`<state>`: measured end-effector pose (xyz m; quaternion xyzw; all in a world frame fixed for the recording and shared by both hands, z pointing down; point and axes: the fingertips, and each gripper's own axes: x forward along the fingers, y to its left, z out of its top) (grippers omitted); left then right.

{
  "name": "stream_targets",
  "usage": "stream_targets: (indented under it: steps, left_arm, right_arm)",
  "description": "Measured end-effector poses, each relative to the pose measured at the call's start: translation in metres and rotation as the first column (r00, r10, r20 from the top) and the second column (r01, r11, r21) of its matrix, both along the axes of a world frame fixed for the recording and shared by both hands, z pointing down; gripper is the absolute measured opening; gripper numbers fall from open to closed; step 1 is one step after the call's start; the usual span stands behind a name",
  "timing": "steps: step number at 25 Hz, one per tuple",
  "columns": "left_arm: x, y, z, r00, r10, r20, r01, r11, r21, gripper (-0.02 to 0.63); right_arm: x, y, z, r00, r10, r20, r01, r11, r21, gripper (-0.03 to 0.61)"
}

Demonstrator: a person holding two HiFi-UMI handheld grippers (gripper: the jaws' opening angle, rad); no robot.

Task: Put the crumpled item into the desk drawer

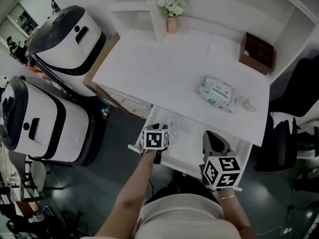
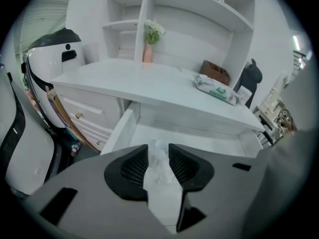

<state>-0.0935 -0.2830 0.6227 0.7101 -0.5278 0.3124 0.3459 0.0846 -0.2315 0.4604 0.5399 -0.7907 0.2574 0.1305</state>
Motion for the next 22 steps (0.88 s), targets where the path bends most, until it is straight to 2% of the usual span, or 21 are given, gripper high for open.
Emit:
stream_targets:
  steps: [8, 13, 16, 22]
  left_arm:
    - [-0.011, -0.002, -0.058, 1.0, -0.028, -0.01, 0.03, 0.984, 0.174, 0.09]
    - [-0.019, 0.003, -0.09, 0.997, -0.061, -0.042, 0.07, 0.961, 0.269, 0.067]
    - [-0.024, 0.008, -0.107, 0.997, -0.067, -0.036, 0.075, 0.945, 0.319, 0.058]
    - [-0.035, 0.02, -0.134, 0.994, -0.089, -0.056, 0.104, 0.915, 0.389, 0.044]
  right_arm:
    - [-0.01, 0.002, -0.005, 1.0, -0.028, 0.004, 0.028, 0.999, 0.017, 0.002]
    - [-0.015, 0.004, -0.009, 0.999, -0.039, 0.011, 0.038, 0.999, 0.027, 0.002]
    - [-0.015, 0.006, -0.011, 0.999, -0.041, 0.014, 0.041, 0.999, 0.031, 0.002]
    - [-0.018, 0.009, -0.014, 0.999, -0.048, 0.018, 0.047, 0.998, 0.038, 0.002]
